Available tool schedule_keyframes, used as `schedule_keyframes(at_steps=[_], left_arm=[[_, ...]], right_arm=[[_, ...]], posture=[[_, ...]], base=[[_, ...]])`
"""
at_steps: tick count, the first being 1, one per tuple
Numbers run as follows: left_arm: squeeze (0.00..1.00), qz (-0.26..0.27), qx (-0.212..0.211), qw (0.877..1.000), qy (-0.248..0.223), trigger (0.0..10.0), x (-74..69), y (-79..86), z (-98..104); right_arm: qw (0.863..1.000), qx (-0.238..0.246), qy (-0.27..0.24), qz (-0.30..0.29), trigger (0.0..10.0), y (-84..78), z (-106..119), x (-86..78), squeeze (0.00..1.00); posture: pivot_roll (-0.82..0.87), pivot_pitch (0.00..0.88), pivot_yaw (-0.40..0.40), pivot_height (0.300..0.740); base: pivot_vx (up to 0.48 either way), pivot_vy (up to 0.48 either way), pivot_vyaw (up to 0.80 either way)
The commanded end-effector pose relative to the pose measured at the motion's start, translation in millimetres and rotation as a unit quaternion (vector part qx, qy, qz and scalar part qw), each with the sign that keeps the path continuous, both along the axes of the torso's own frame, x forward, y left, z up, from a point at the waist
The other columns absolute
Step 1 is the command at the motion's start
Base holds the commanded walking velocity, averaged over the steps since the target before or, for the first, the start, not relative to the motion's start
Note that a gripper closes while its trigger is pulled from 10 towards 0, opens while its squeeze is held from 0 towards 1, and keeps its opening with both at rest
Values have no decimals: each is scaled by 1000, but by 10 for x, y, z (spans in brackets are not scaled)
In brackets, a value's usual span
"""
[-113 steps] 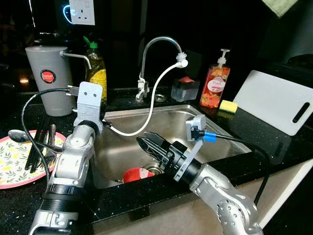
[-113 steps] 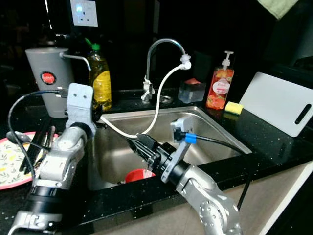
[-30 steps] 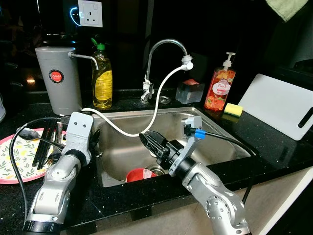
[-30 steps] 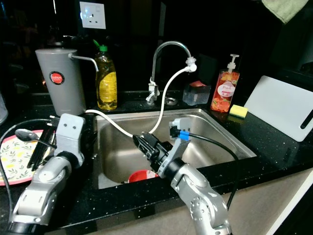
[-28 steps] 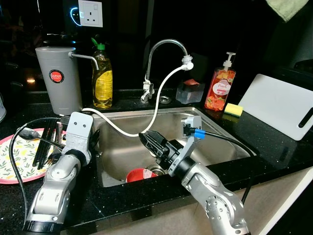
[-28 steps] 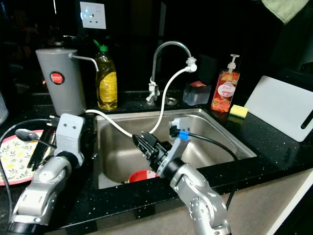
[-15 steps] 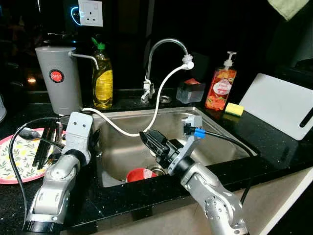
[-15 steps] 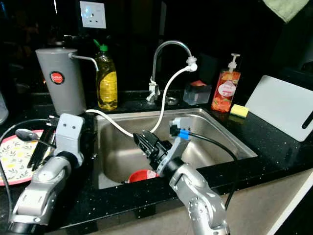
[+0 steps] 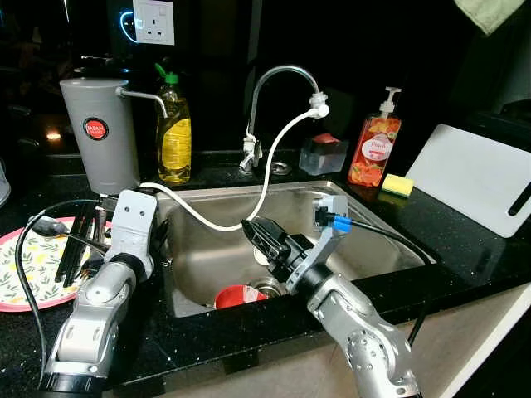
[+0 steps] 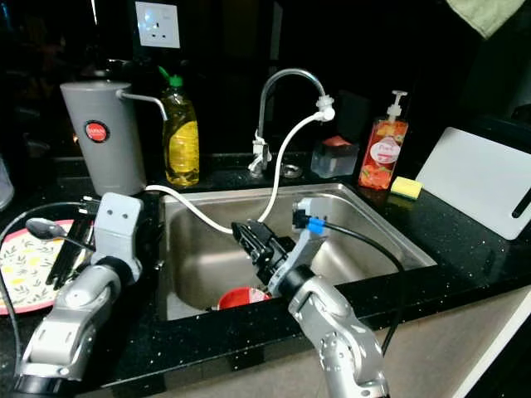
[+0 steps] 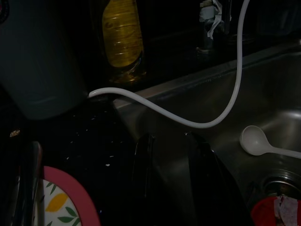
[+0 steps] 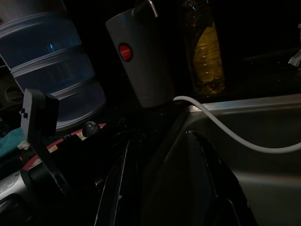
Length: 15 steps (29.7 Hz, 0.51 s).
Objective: Kitchen organization
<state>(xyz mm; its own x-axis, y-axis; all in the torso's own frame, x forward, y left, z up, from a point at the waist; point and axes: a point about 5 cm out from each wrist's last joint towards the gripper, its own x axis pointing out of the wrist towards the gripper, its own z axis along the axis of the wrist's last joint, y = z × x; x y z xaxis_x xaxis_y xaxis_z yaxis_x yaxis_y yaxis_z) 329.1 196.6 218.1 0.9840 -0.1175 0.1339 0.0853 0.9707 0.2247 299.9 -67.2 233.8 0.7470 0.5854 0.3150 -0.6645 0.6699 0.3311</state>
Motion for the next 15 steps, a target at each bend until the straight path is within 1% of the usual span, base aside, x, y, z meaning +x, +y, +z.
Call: schedule_keyframes(at_steps=[1,15], left_arm=[[0,1,5,1000,-3,10000,12,-3,8],[0,-4,1,1000,1,10000,28,-14,-4]], right_arm=[[1000,2,0,-8,10000,-21,1,23,0],[1000,2,5,-14,10000,-36,-17,24,0]], posture=[[-4,0,-92,740],[-11,0,-84,740]], base=[[0,0,0],[0,0,0]])
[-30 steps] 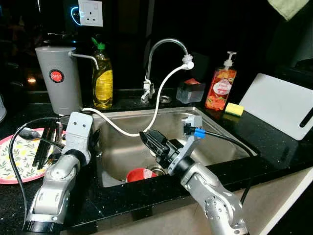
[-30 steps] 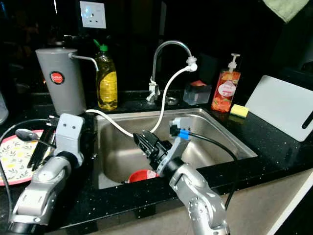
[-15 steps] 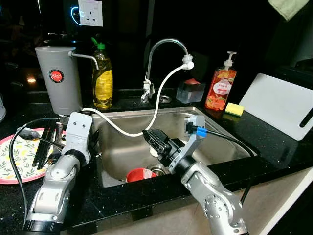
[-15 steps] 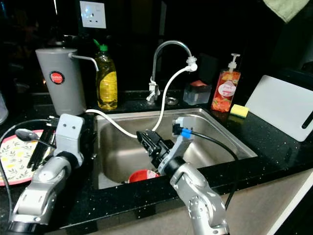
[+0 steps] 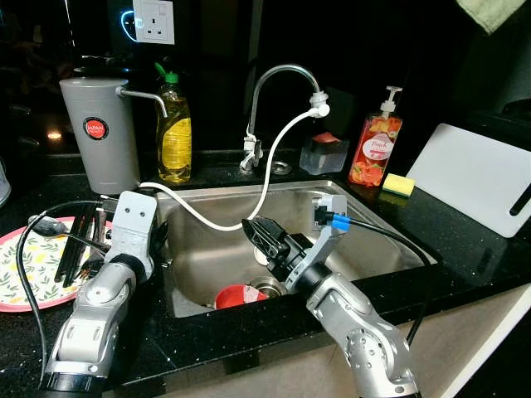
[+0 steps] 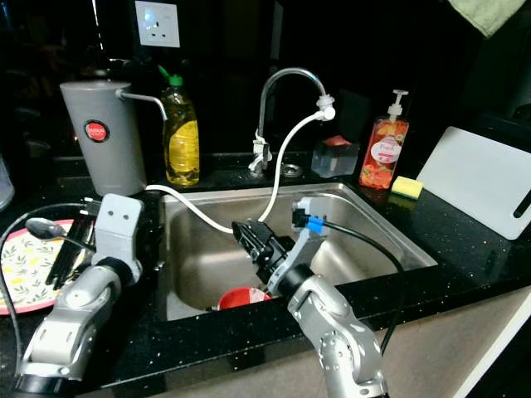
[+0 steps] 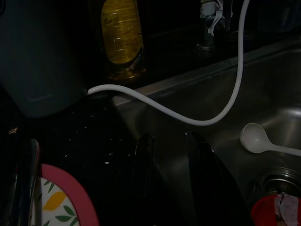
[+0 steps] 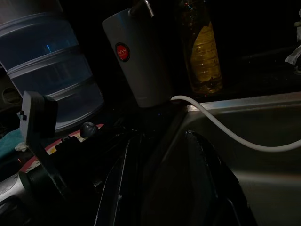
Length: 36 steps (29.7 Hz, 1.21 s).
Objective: Kitchen organization
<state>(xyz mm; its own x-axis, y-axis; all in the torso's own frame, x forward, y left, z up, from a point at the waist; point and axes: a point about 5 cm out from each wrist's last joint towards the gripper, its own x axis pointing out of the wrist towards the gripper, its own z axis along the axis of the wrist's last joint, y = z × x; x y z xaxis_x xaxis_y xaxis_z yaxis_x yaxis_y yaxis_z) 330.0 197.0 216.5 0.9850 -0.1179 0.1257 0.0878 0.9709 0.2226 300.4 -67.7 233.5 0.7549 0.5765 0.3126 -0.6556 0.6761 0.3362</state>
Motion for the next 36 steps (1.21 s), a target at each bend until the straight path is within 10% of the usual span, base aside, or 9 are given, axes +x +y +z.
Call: schedule_keyframes(at_steps=[1,36], left_arm=[[0,-4,1,1000,-3,10000,20,-22,10],[0,-1,-4,1000,-1,10000,-13,6,9]], right_arm=[[1000,0,1,-8,10000,-35,-13,24,0],[1000,3,12,-15,10000,-31,-48,44,0]], posture=[[-10,0,-87,740],[12,0,-104,740]], base=[[0,0,0],[0,0,0]])
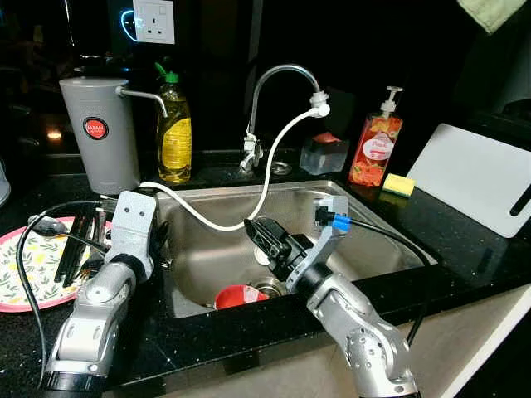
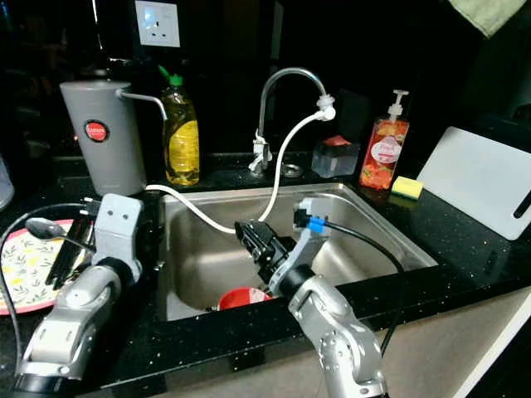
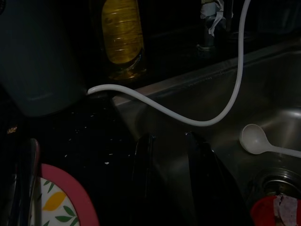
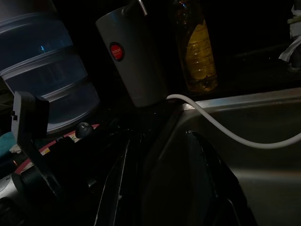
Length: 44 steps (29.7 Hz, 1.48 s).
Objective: Kitchen organization
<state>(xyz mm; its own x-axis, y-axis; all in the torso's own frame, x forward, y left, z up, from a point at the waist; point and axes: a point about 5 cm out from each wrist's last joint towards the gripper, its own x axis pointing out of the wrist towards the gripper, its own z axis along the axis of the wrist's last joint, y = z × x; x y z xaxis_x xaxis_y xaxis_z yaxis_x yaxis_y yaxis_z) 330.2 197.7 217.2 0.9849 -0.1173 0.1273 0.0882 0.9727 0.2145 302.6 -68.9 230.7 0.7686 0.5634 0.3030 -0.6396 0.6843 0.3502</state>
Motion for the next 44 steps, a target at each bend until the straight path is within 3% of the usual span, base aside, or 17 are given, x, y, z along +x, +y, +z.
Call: schedule_keyframes(at_steps=[1,44], left_arm=[[0,0,0,1000,0,10000,-15,-1,3],[0,-3,2,1000,1,10000,1,-18,-3]], right_arm=[[1000,1,3,-7,10000,-20,-19,22,0],[1000,0,3,-10,10000,-22,-23,35,0]], posture=[[12,0,-104,740],[8,0,-102,740]], base=[[0,0,0],[0,0,0]])
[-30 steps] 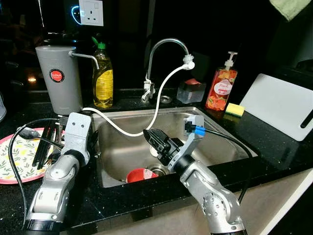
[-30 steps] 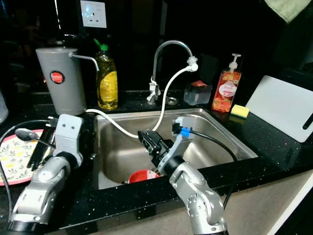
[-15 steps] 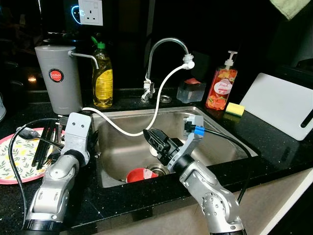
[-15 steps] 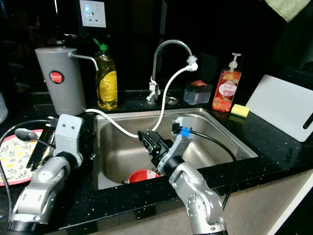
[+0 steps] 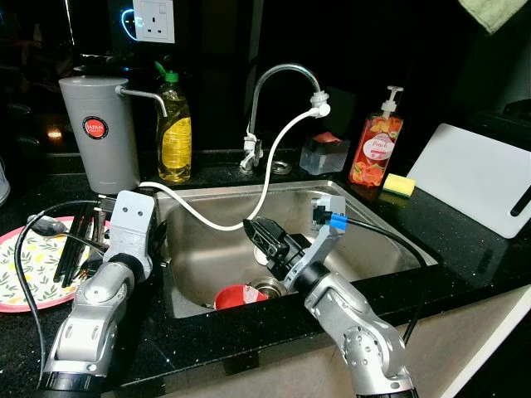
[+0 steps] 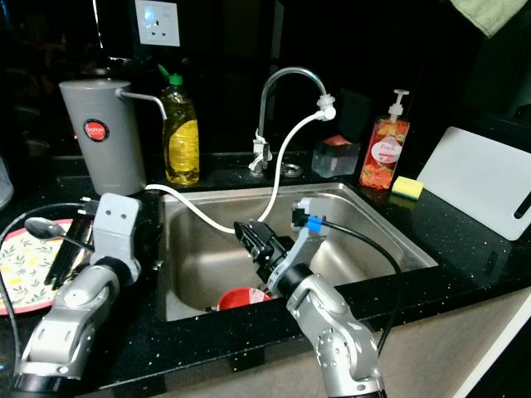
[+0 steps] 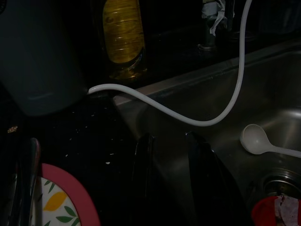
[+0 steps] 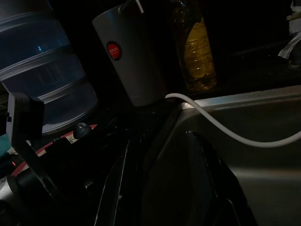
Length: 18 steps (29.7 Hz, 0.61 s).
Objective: Kitchen organization
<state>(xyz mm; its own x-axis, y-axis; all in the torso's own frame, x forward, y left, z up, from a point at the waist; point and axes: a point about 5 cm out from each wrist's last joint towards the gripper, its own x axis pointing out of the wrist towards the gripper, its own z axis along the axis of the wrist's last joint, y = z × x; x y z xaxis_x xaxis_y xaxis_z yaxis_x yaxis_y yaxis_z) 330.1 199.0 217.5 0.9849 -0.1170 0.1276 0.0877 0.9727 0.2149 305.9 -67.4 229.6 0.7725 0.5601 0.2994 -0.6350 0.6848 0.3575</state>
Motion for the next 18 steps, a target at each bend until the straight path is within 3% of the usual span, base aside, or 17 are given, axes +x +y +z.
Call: schedule_keyframes(at_steps=[1,18], left_arm=[[0,-3,1,1000,1,10000,3,-31,-5],[0,4,2,1000,-4,10000,-9,-18,1]], right_arm=[[1000,0,-1,-9,10000,-36,-4,11,0],[1000,-5,-3,0,10000,-14,7,27,0]], posture=[[10,0,-105,740],[14,0,-120,740]], base=[[0,0,0],[0,0,0]])
